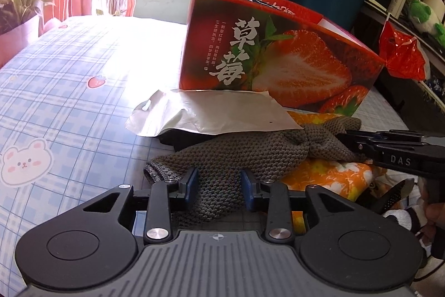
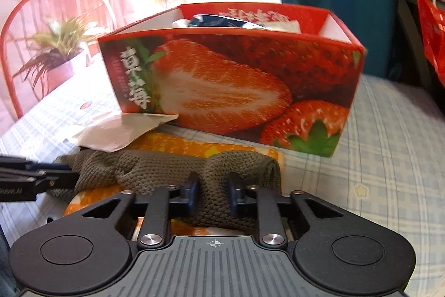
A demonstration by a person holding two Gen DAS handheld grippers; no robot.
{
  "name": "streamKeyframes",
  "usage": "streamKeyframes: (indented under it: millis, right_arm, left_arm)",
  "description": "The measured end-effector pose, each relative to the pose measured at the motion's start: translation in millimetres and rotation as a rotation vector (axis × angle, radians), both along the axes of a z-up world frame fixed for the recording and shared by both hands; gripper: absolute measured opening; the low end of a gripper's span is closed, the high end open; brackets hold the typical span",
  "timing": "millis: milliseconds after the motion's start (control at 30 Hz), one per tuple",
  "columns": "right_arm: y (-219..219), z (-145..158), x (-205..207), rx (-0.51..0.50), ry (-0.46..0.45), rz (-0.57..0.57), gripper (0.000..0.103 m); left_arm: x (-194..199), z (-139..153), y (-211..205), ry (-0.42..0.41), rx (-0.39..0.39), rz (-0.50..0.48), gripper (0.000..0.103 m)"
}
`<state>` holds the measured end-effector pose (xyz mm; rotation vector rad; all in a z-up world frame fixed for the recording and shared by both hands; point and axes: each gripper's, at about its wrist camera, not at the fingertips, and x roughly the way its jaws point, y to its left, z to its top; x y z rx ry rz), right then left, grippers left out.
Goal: Organize soft objects
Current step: 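Lift the grey knit cloth with both grippers and carry it over the red box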
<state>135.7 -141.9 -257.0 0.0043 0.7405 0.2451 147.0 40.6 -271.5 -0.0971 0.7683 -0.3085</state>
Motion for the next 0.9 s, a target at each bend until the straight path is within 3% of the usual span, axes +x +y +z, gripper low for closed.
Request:
streamKeyframes:
  millis: [100, 133, 200, 500, 900]
  right_arm:
    - [2.6, 1.0, -5.9, 0.009, -0.006, 0.004, 0.013]
    - [0.9, 1.7, -7.6, 0.022, -0.008, -0.002, 0.011]
    - [-3.6, 3.6, -12.4, 0.053, -0.019, -0.017, 0.01]
    - [-14.9, 27.3, -33.8, 0.119, -0.115, -0.031, 0.009]
    - [-27.8, 91.5, -40.4, 0.144, -0.288, -0.026, 0.009]
  left_arm:
    - [0.5, -1.0, -3.0, -0.008, 0.006, 0.0, 0.034]
    - [0.0, -1.2, -3.5, -0.012, 0.005, -0.001, 0.028]
    - [-1.2, -0.8, -1.5, -0.015, -0.018, -0.017, 0.004]
    - [-17.4, 23.4, 2.7, -0.146, -0.036, -0.002, 0.003]
    - [-33.9, 100.3, 1.1, -0.391, -0.059, -0.023, 0.003]
